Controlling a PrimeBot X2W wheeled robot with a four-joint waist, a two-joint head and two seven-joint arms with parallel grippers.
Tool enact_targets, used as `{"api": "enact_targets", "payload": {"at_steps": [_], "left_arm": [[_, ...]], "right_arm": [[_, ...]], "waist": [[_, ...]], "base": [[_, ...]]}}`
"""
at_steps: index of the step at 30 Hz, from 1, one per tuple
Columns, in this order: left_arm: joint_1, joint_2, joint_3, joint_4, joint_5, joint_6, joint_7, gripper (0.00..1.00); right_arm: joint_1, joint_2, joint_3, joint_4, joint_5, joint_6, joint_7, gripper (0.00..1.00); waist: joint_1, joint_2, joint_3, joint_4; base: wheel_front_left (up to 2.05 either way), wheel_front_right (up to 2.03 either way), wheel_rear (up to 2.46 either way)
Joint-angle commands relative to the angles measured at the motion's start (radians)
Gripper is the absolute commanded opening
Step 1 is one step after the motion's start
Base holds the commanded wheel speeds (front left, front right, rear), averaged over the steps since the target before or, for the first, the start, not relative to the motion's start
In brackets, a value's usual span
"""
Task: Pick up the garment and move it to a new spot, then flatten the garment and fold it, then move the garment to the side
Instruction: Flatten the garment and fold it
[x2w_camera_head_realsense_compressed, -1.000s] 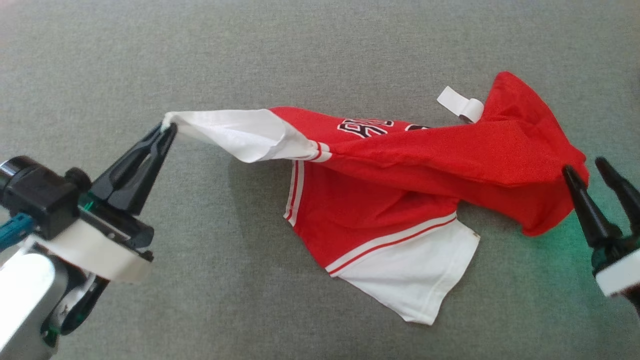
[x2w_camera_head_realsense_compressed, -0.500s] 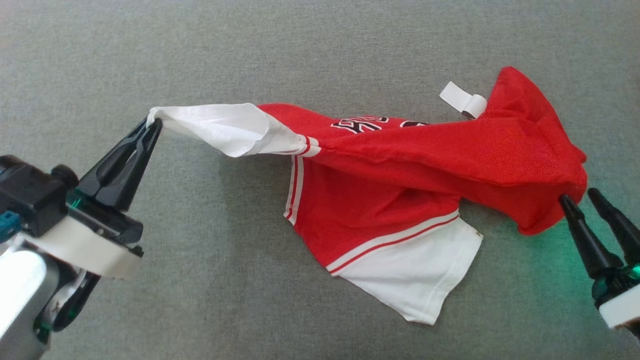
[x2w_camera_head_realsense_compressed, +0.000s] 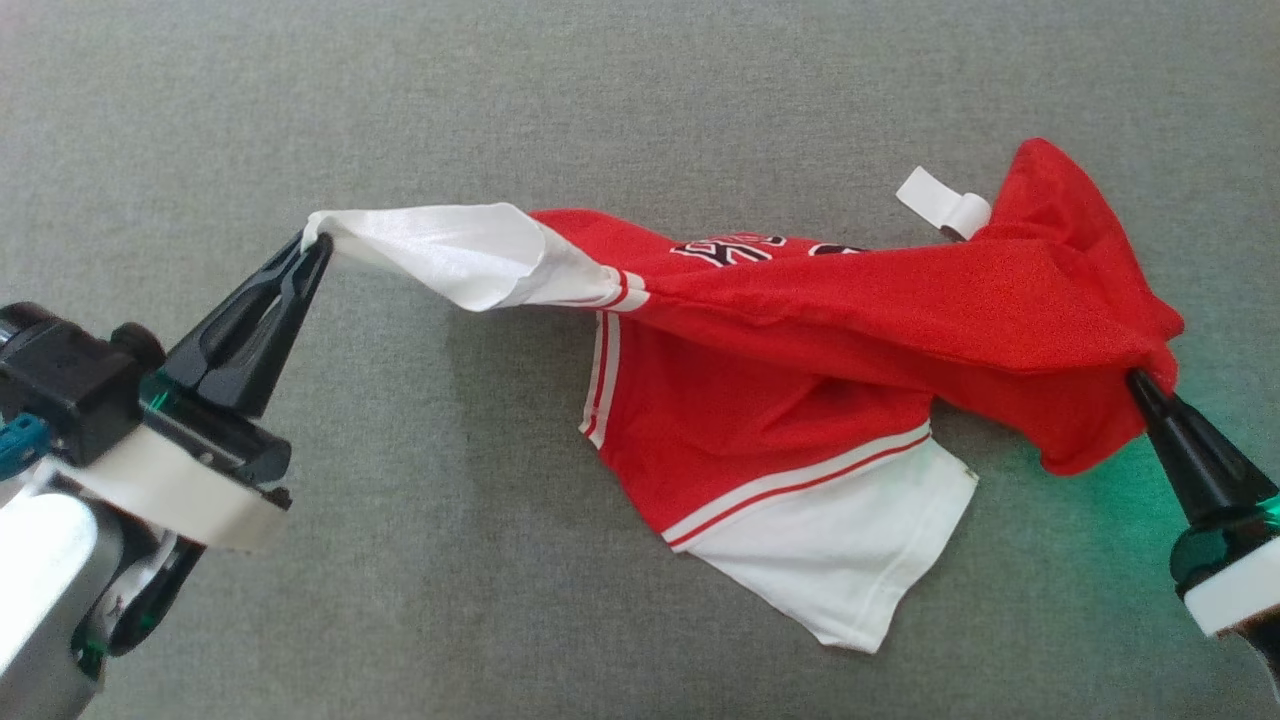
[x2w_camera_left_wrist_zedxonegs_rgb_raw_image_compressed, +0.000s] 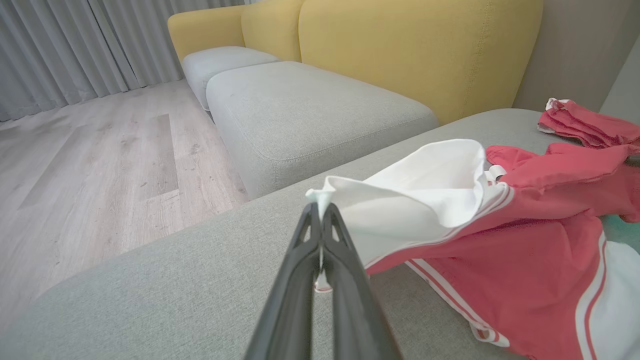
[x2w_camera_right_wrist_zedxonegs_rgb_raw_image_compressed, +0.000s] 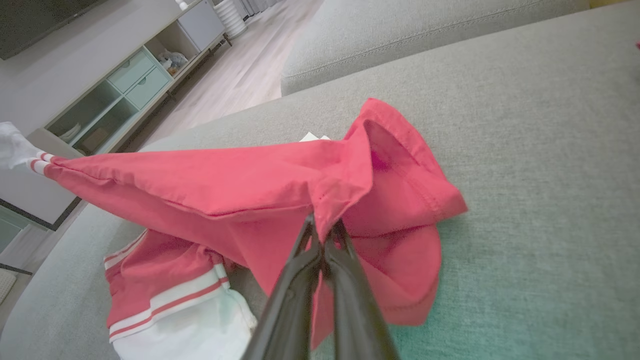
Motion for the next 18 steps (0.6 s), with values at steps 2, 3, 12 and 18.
{"api": "enact_targets", "payload": {"at_steps": [2,3,12,18], "left_arm": [[-0.055,0.040,0.055,-0.016,0.004,0.002,-0.006,0.00],[-0.058,0.042,0.057,-0.016,0.009,0.001,-0.013,0.00],[-0.195,0.109,0.100,-0.071,0.090,-0.028,-0.006,0.00],[-0.396,0.137,0.130,-0.110,0.142,-0.084,0.056,0.00]], "right_arm": [[-0.003,-0.057,0.008,-0.027,0.012,-0.002,-0.021,0.00],[-0.004,-0.062,0.007,-0.034,0.013,-0.002,-0.028,0.00],[-0.095,-0.194,-0.108,-0.145,0.052,-0.002,-0.005,0.00],[-0.215,-0.322,-0.210,-0.197,0.080,-0.002,0.095,0.00]], "waist": [[0.0000,0.0000,-0.013,-0.005],[0.0000,0.0000,-0.022,-0.008],[0.0000,0.0000,-0.158,-0.055],[0.0000,0.0000,-0.226,-0.071]], "base": [[0.00,0.00,0.00],[0.00,0.00,0.00],[0.00,0.00,0.00],[0.00,0.00,0.00]]}}
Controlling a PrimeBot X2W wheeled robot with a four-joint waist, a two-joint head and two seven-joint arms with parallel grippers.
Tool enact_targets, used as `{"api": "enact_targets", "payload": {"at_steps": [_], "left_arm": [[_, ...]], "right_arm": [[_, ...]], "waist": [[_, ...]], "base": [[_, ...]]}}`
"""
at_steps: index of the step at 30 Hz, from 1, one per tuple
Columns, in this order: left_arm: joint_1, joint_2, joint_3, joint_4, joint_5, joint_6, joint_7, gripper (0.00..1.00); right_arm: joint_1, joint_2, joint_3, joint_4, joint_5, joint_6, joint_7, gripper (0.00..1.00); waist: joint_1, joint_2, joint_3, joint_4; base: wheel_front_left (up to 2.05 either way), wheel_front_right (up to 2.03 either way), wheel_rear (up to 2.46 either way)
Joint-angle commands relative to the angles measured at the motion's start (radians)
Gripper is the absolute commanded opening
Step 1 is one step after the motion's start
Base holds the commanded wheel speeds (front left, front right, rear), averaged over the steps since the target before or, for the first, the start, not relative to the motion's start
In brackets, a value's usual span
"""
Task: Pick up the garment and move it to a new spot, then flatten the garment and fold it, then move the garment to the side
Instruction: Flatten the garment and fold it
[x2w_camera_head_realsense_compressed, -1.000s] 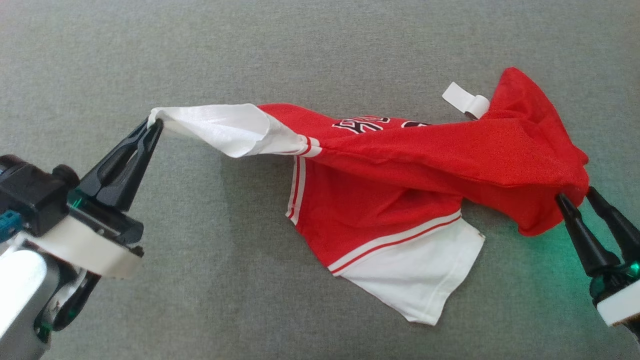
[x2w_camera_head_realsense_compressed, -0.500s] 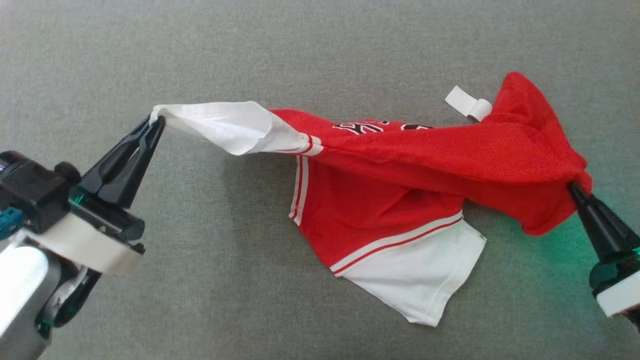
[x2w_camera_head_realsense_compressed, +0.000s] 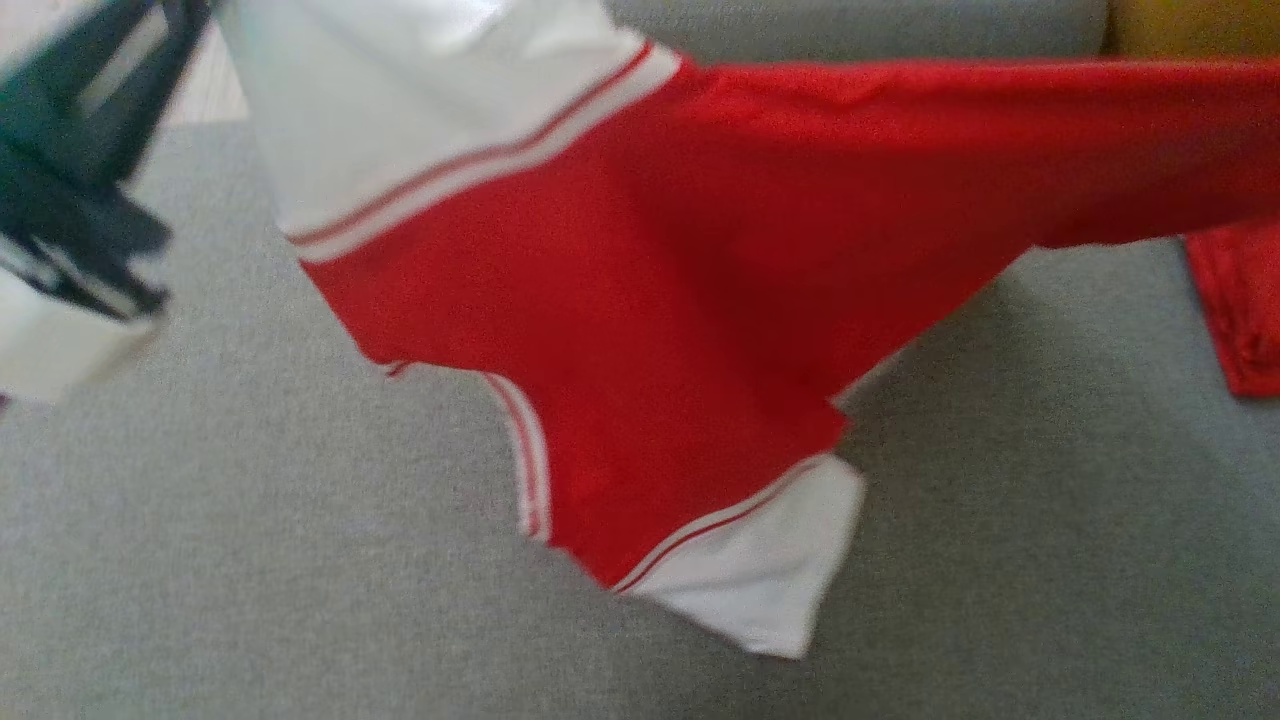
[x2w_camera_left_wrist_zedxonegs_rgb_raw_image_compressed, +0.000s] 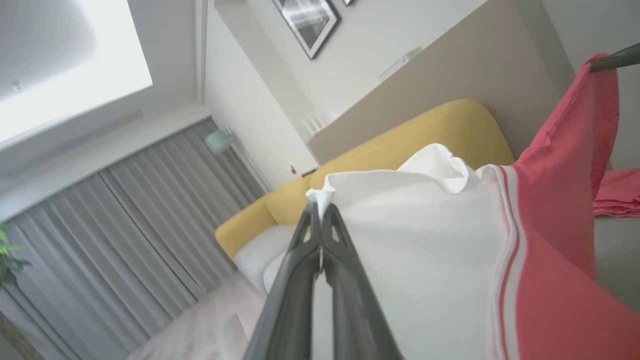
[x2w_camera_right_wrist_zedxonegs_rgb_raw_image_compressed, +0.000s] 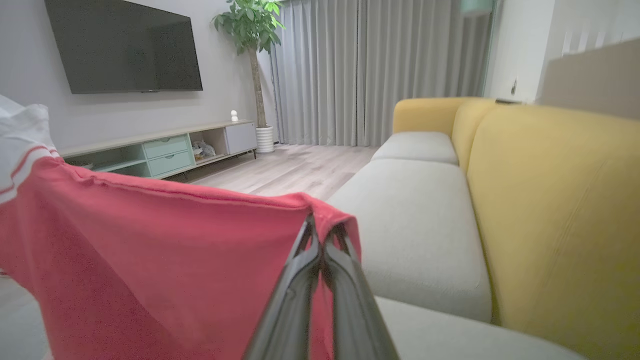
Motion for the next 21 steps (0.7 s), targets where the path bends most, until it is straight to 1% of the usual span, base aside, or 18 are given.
{"api": "enact_targets", "payload": {"at_steps": [1,5,8,12,14,15,17,19,21], "left_arm": [[-0.115,0.052,0.072,-0.025,0.014,-0.013,0.020,0.00],[-0.281,0.024,0.064,0.011,0.038,-0.044,0.052,0.00],[-0.399,-0.002,0.024,0.076,0.061,-0.060,0.070,0.00],[-0.543,-0.034,-0.067,0.209,0.099,-0.068,0.077,0.00],[-0.606,-0.053,-0.131,0.278,0.092,-0.069,0.071,0.00],[-0.606,-0.053,-0.131,0.278,0.092,-0.069,0.071,0.00],[-0.681,-0.064,-0.189,0.339,0.094,-0.069,0.061,0.00],[-0.769,-0.073,-0.232,0.400,0.127,-0.069,0.034,0.00],[-0.866,-0.094,-0.245,0.469,0.187,-0.069,-0.018,0.00]], "right_arm": [[-0.055,-0.084,-0.027,-0.026,0.011,-0.002,0.027,0.00],[-0.167,-0.132,-0.030,-0.028,0.014,-0.002,0.081,0.00],[-0.271,-0.130,0.010,-0.008,0.017,-0.002,0.109,0.00],[-0.437,-0.094,0.113,0.046,0.003,-0.002,0.137,0.00],[-0.529,-0.064,0.173,0.081,-0.021,-0.002,0.143,0.00],[-0.529,-0.064,0.173,0.081,-0.021,-0.002,0.143,0.00],[-0.631,-0.034,0.230,0.125,-0.050,-0.002,0.146,0.00],[-0.736,0.002,0.273,0.177,-0.070,-0.002,0.138,0.00],[-0.835,0.028,0.312,0.226,-0.090,-0.002,0.124,0.00]], "waist": [[0.0001,-0.0001,-0.031,-0.013],[0.0001,-0.0001,-0.029,-0.014],[0.0001,-0.0001,-0.003,-0.012],[0.0001,-0.0001,0.065,-0.008],[0.0001,-0.0001,0.109,-0.006],[0.0001,-0.0001,0.109,-0.006],[0.0001,-0.0001,0.164,-0.004],[0.0001,-0.0001,0.218,-0.005],[0.0001,-0.0001,0.267,-0.006]], "base": [[0.00,0.00,0.00],[0.00,0.00,0.00],[0.00,0.00,0.00],[0.00,0.00,0.00],[0.00,0.00,0.00],[0.00,0.00,0.00],[0.00,0.00,0.00],[0.00,0.00,0.00],[0.00,0.00,0.00]]}}
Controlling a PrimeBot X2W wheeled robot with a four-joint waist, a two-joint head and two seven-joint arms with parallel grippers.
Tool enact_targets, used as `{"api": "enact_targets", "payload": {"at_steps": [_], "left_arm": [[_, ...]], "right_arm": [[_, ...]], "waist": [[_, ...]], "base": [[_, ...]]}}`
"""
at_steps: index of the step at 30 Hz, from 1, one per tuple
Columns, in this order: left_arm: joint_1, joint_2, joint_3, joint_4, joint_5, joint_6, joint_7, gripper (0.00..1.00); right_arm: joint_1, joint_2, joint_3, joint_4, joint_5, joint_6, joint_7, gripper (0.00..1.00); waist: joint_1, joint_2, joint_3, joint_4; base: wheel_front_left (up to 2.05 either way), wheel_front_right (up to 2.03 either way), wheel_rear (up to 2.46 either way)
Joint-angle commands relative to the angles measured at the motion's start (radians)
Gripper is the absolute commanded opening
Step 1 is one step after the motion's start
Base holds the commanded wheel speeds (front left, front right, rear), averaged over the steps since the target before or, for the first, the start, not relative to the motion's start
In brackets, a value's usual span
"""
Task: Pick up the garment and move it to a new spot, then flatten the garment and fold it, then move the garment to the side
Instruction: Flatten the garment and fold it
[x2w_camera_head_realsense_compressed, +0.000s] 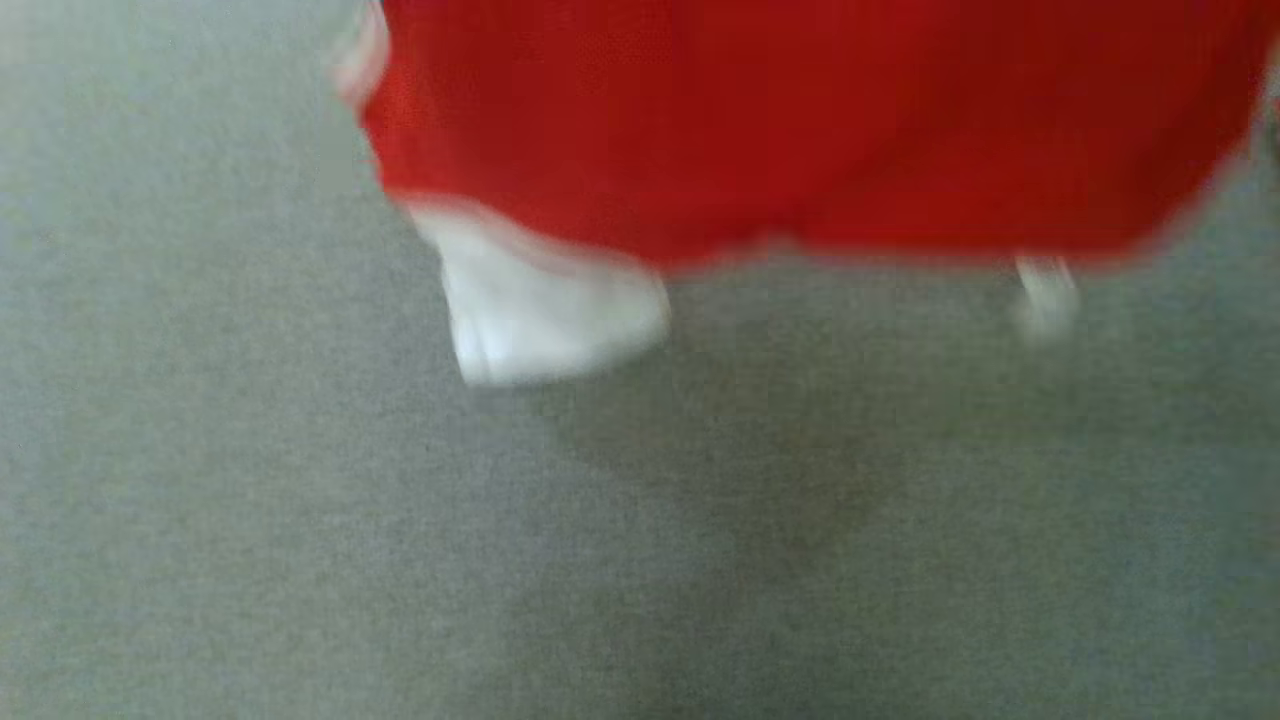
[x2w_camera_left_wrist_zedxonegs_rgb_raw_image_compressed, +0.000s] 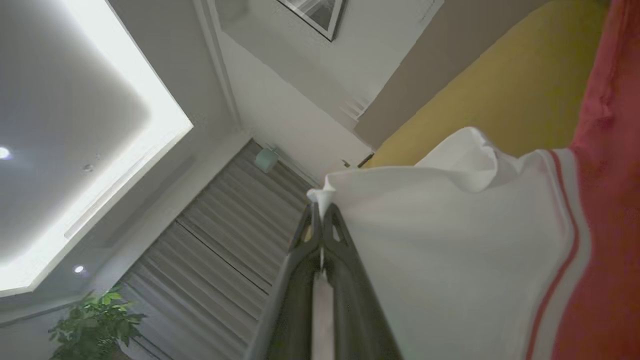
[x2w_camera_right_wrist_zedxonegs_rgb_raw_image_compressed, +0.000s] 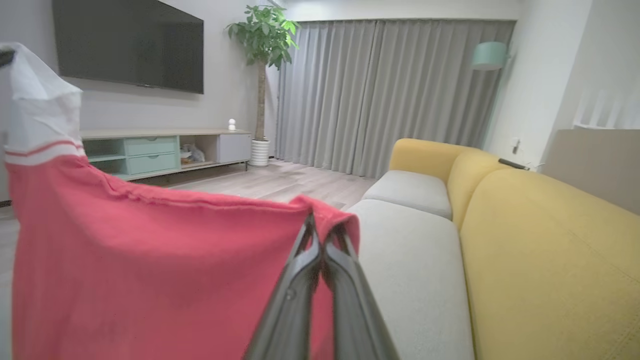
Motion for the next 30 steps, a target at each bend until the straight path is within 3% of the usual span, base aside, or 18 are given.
{"api": "enact_targets", "payload": {"at_steps": [1,8,14,16,21,30], "left_arm": [[-0.097,0.018,0.063,0.011,0.019,0.003,-0.022,0.00],[-0.290,-0.102,0.077,0.210,0.139,0.065,-0.198,0.00],[-0.257,-0.122,0.084,0.219,0.113,0.060,-0.242,0.00],[-0.205,-0.106,0.078,0.192,0.103,0.056,-0.246,0.00],[0.095,-0.020,0.070,0.028,0.064,0.117,-0.249,0.00],[0.587,0.168,0.032,-0.249,-0.047,0.267,-0.245,0.00]], "right_arm": [[-0.026,-0.019,-0.004,-0.004,-0.016,-0.002,-0.015,0.00],[-0.254,-0.027,0.085,0.126,-0.087,-0.002,-0.117,0.00],[-0.285,-0.086,0.192,0.158,-0.074,-0.002,-0.150,0.00],[-0.262,-0.102,0.224,0.171,-0.056,-0.002,-0.167,0.00],[-0.123,-0.122,0.302,0.215,0.018,-0.002,-0.255,0.00],[0.185,-0.177,0.375,0.174,0.154,-0.002,-0.374,0.00]], "waist": [[-0.0004,0.0000,0.090,0.000],[-0.0004,0.0000,0.176,0.006],[-0.0004,0.0000,0.238,0.030],[-0.0004,0.0000,0.252,0.037],[-0.0004,0.0000,0.236,0.050],[-0.0004,0.0000,0.125,0.032]], "base": [[0.00,0.00,0.00],[0.00,0.00,0.00],[0.00,0.00,0.00],[0.00,0.00,0.00],[0.00,0.00,0.00],[0.00,0.00,0.00]]}}
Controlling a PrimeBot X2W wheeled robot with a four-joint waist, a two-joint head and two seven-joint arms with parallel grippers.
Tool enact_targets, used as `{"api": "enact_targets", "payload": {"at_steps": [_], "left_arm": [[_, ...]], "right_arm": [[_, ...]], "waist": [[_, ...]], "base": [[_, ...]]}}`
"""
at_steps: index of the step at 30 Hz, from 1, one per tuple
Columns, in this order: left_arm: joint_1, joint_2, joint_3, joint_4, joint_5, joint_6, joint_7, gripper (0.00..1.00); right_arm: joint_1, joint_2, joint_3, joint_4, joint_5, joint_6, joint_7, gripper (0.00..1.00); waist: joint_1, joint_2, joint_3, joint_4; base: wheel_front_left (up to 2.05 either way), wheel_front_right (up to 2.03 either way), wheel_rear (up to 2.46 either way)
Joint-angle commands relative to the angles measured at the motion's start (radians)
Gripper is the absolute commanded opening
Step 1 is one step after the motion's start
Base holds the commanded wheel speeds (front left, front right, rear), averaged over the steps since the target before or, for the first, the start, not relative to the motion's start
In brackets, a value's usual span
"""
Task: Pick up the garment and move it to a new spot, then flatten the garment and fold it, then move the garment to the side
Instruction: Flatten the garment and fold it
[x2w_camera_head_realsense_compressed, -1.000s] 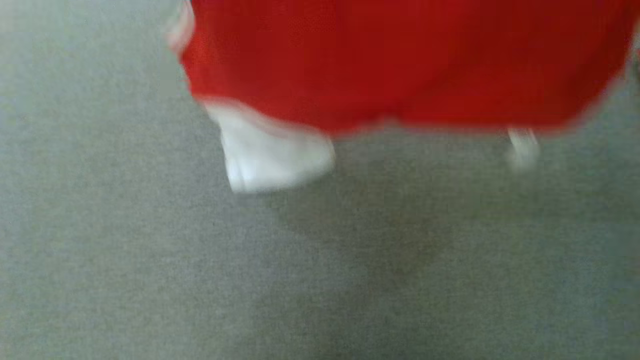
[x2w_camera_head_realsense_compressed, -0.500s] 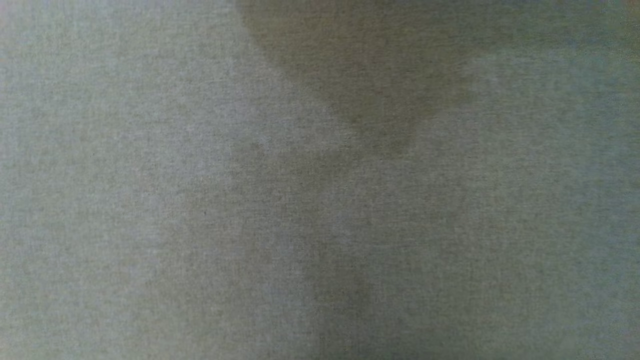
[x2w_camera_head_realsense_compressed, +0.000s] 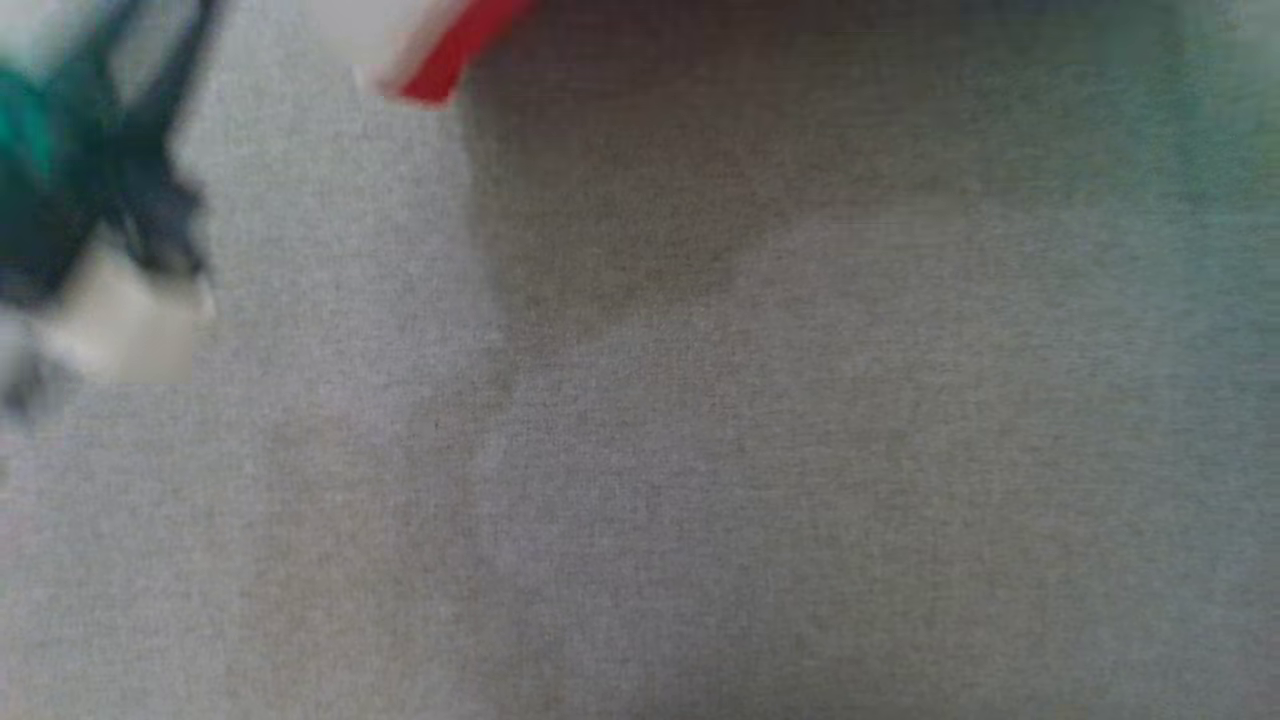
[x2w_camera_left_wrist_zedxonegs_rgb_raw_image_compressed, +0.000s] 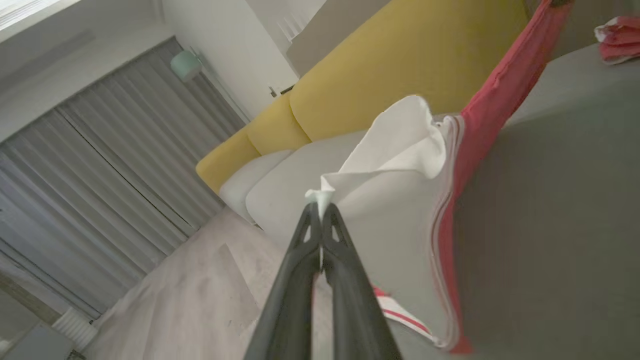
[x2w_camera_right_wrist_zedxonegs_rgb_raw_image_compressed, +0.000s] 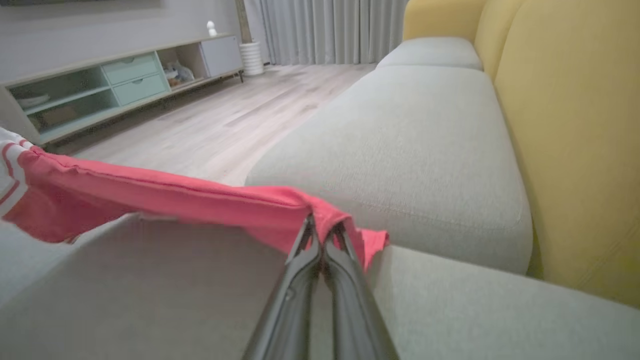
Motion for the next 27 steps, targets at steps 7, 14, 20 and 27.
{"api": "enact_targets", "payload": {"at_steps": [7,14,20,27], "left_arm": [[0.357,0.158,-0.036,-0.206,-0.124,0.142,0.014,0.00],[0.588,0.165,-0.139,-0.280,-0.189,0.203,0.011,0.00],[0.669,0.163,-0.181,-0.321,-0.209,0.216,0.010,0.00],[0.555,0.142,-0.155,-0.285,-0.128,0.191,0.024,0.00]], "right_arm": [[0.254,-0.032,0.074,-0.031,0.009,-0.002,-0.036,0.00],[0.417,-0.015,0.094,-0.021,0.017,-0.002,-0.046,0.00],[0.532,-0.018,0.060,-0.056,0.026,-0.002,-0.049,0.00],[0.549,0.013,-0.031,-0.067,0.007,-0.002,-0.049,0.00]], "waist": [[0.0003,-0.0001,-0.118,-0.039],[0.0003,-0.0001,-0.206,-0.050],[0.0003,-0.0001,-0.232,-0.049],[0.0003,-0.0001,-0.190,-0.039]], "base": [[0.00,0.00,0.00],[0.00,0.00,0.00],[0.00,0.00,0.00],[0.00,0.00,0.00]]}}
